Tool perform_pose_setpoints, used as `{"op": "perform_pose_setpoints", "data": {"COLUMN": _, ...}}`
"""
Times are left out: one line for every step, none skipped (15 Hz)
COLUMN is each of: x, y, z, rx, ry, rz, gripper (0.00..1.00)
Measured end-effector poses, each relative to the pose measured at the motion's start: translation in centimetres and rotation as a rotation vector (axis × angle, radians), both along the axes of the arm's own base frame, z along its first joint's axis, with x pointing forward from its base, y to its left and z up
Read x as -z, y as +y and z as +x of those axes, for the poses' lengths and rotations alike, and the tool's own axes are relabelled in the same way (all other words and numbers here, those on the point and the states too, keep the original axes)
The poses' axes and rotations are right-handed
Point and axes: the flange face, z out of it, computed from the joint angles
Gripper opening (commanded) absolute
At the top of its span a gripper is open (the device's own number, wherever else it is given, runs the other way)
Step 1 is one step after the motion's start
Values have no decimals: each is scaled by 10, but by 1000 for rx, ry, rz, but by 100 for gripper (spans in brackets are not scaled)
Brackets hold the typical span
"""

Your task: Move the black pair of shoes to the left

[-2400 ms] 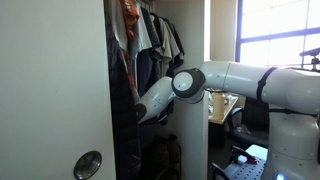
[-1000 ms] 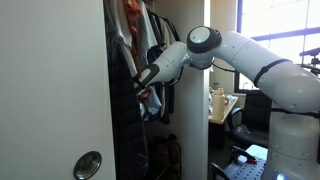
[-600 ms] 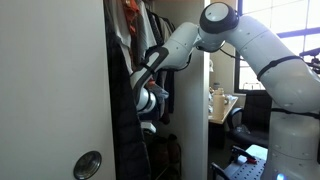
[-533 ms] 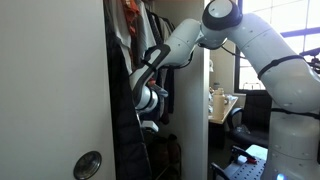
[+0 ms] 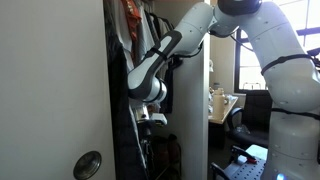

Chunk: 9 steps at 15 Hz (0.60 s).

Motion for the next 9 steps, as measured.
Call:
{"op": "perform_pose_setpoints", "data": {"x": 1, "y": -1, "z": 1, "rx": 0, "ry": -1, "rz": -2, "gripper": 100}}
{"op": "perform_pose_setpoints", "data": {"x": 3, "y": -2, "z": 1, "rx": 0, "ry": -1, "rz": -7, "gripper": 100}}
{"op": "perform_pose_setpoints", "data": {"x": 5, "y": -3, "z": 2, "rx": 1, "ry": -2, "rz": -14, "gripper": 100}}
{"op": "perform_pose_setpoints", "data": {"x": 7, "y": -5, "z": 3, "rx": 3, "ry": -4, "rz": -22, "gripper": 100}}
{"op": "perform_pose_setpoints", "data": {"x": 7, "y": -7, "z": 4, "rx": 7, "ry": -10, "rz": -30, "gripper": 100}}
{"op": "perform_pose_setpoints", "data": {"x": 5, "y": -11, "z": 5, "rx": 14, "ry": -19, "rz": -39, "gripper": 100}}
{"op": "perform_pose_setpoints", "data": {"x": 0, "y": -16, "z": 6, "rx": 27, "ry": -35, "rz": -50, "gripper": 100}}
{"op": "perform_pose_setpoints", "data": {"x": -6, "y": -21, "z": 7, "rx": 41, "ry": -54, "rz": -62, "gripper": 100}}
{"op": "perform_pose_setpoints", "data": {"x": -14, "y": -28, "z": 6, "rx": 58, "ry": -74, "rz": -77, "gripper": 100}}
